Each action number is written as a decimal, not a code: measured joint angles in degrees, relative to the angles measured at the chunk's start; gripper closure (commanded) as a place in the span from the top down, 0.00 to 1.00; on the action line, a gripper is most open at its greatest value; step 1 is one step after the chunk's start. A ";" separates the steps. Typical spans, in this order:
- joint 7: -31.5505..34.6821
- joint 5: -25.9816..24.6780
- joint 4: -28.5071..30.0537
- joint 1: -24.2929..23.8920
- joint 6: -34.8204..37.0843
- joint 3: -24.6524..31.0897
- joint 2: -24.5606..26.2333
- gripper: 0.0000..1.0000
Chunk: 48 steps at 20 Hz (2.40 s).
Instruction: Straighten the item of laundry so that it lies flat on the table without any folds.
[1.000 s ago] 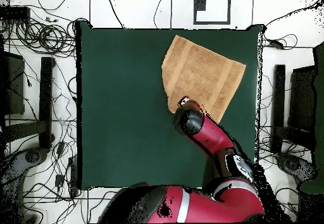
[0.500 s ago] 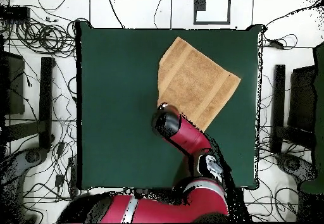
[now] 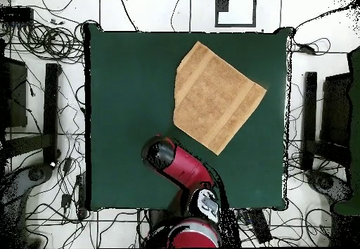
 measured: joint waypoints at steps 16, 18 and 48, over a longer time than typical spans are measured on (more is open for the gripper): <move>0.00 -15.96 -0.99 -10.07 5.20 -9.75 -2.51 0.00; 0.00 -17.89 -1.90 -11.19 5.93 -10.74 -2.63 0.00; 0.00 -48.22 -24.17 -43.28 7.13 -4.43 1.34 0.00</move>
